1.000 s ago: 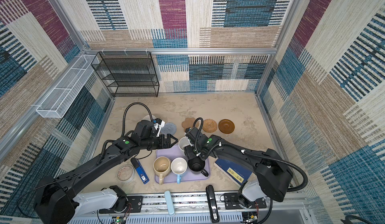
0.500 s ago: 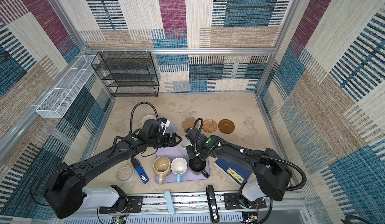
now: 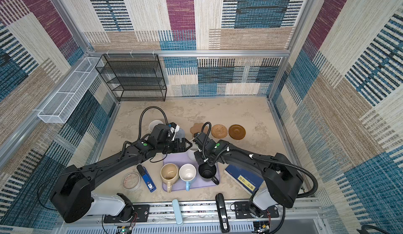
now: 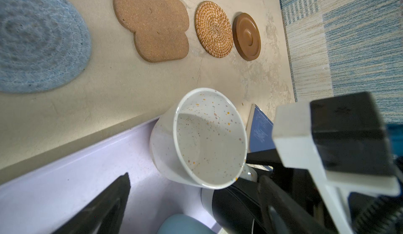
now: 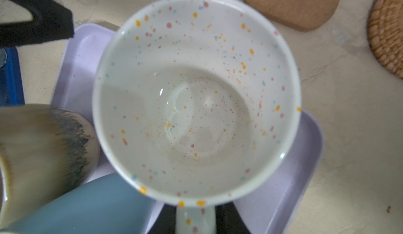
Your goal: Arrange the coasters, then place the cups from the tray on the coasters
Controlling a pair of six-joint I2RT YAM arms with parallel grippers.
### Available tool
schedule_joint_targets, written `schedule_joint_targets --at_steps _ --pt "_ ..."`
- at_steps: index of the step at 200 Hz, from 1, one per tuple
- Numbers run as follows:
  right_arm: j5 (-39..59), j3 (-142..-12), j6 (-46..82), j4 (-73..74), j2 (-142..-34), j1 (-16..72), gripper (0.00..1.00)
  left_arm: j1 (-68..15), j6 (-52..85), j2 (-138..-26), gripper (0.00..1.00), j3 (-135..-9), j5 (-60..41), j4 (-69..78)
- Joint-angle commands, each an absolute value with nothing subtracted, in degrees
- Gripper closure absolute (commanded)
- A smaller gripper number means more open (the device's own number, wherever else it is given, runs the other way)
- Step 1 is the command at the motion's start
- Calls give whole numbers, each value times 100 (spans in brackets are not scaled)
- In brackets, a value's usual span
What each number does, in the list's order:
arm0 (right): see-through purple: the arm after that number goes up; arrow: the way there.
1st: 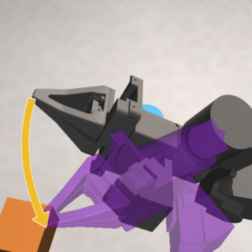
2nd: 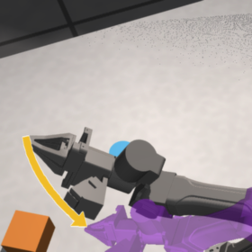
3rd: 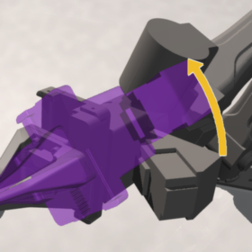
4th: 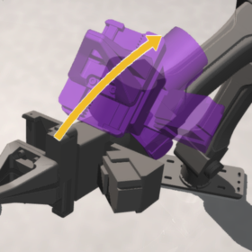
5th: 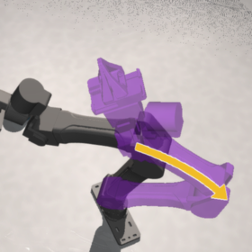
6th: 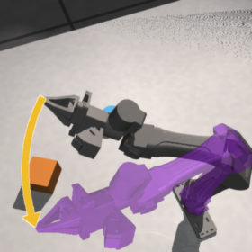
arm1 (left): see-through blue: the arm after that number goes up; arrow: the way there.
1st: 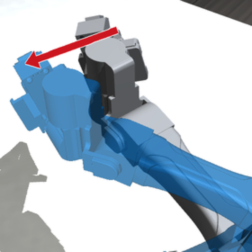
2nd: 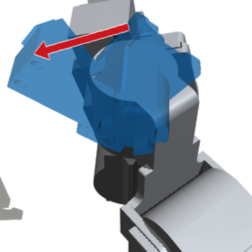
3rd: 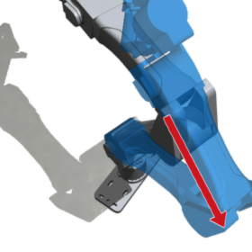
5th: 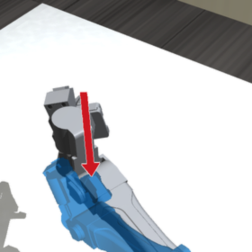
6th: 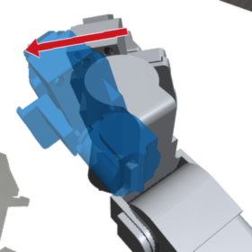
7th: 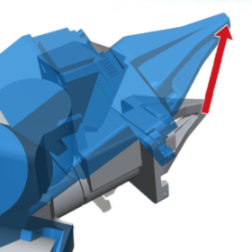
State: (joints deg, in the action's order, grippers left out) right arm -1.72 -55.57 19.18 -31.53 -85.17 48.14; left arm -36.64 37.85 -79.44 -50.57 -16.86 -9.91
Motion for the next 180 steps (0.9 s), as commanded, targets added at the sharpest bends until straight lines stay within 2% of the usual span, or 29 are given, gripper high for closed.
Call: schedule_joint_targets --at_steps 1,56,95,156,180 --pt "-330 -5660 1812 -2742 -8560 4816 80 -3665 3872 -7914 6 -5071 -1688 -859" --pt "-235 -5693 1811 -2742 -8504 4812 94 -3665 3838 -7841 6 -5087 -1617 -923" --pt "-112 -5593 1844 -2626 -8311 4816 100 -3665 3833 -7670 6 -5108 -1511 -1015" --pt "-167 -5532 1845 -2455 -8081 4810 100 -3656 3832 -7275 6 -5112 -1274 -1207" --pt "-180 -5567 1886 -2261 -7988 4814 100 -3635 3696 -6927 5 -5227 -771 -1614"
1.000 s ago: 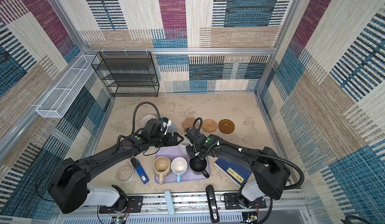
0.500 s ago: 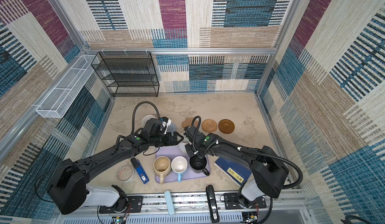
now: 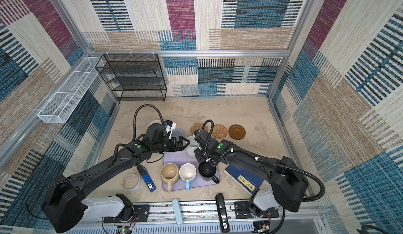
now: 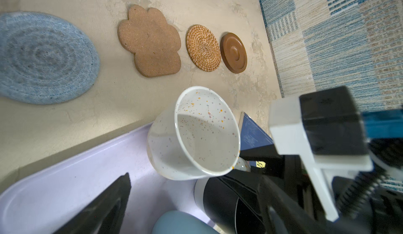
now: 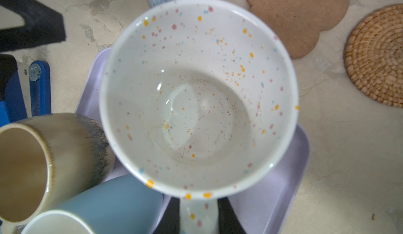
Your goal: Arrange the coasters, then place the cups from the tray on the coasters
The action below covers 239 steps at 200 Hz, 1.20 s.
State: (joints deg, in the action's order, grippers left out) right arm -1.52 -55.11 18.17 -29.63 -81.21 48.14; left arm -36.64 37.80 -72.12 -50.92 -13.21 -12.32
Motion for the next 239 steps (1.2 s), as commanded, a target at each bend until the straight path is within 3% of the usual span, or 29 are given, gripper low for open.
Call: schedule_joint_targets --at_steps 1,76,239 --pt "-182 -5570 1883 -2247 -7984 4815 100 -3633 3689 -6913 4 -5237 -746 -1637" --pt "-445 -6232 1922 -1823 -8422 4814 100 -3136 3606 -6213 1 -5443 -658 -2149" --pt "-1087 -8713 2519 -2001 -11185 4824 100 -1585 3612 -5947 2 -4818 -1096 -2324"
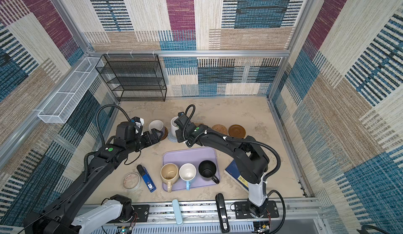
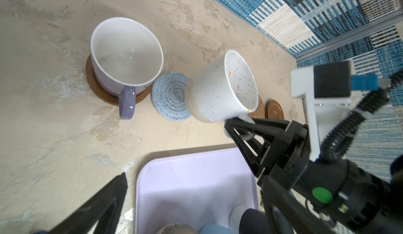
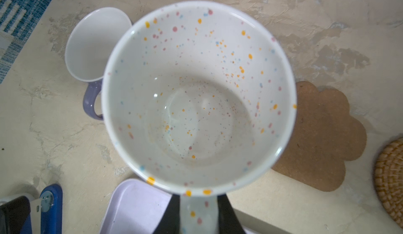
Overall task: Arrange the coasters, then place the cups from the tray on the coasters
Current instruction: 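Carry the speckled mug onto the blue knitted coaster beside the lilac mug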
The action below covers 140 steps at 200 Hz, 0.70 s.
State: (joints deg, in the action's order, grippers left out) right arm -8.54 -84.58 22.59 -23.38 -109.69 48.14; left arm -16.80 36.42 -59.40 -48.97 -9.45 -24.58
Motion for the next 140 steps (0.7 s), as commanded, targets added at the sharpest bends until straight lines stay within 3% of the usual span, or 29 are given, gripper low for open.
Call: schedule_joint_targets --at_steps 1,56,140 --pt "-1088 -8720 2521 -2003 -11200 4829 100 -1584 3617 -5949 1 -4817 -1102 -2318" --pt "-1935 -9122 2714 -2344 -11700 5088 100 -1538 3640 -6082 1 -4723 -1222 -2191" --pt "-1951 -9315 2786 -2214 -11995 5133 100 -1529 3707 -5995 2 -4557 -1259 -2127"
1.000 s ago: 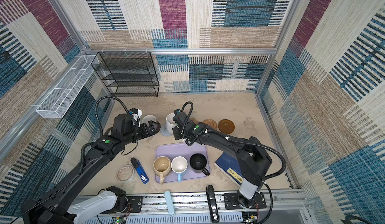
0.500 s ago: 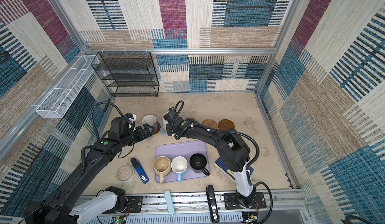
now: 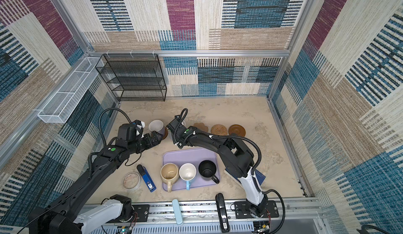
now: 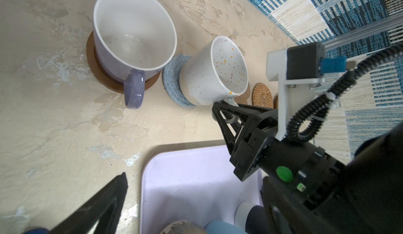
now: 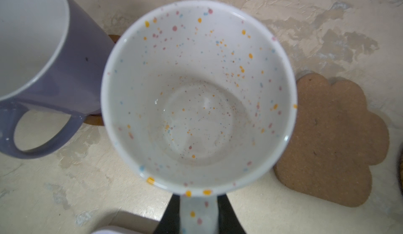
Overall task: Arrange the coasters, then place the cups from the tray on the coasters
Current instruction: 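Carry the speckled mug onto the blue knitted coaster beside the lilac mug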
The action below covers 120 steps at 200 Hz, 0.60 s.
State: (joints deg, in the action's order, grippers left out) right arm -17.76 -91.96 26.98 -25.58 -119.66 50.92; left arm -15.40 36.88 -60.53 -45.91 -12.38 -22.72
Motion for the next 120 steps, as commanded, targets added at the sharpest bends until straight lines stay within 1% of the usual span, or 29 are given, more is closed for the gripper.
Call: schedule_joint_targets --at_steps 1,33,62,120 --pt "-1951 -9320 2786 -2215 -12001 5133 100 -1529 3708 -5999 2 -4555 -1258 -2127" --pt "-2113 -9472 2874 -2503 -12055 5156 100 -1529 3718 -5969 2 -4537 -1263 -2133" --pt "-2219 -9358 2866 -2306 -11901 5194 100 -1529 3735 -5955 2 -4490 -1279 -2081" --pt "-1970 -9399 2773 -1975 -12060 5200 100 -1523 3718 -5909 2 -4484 -1230 -2137"
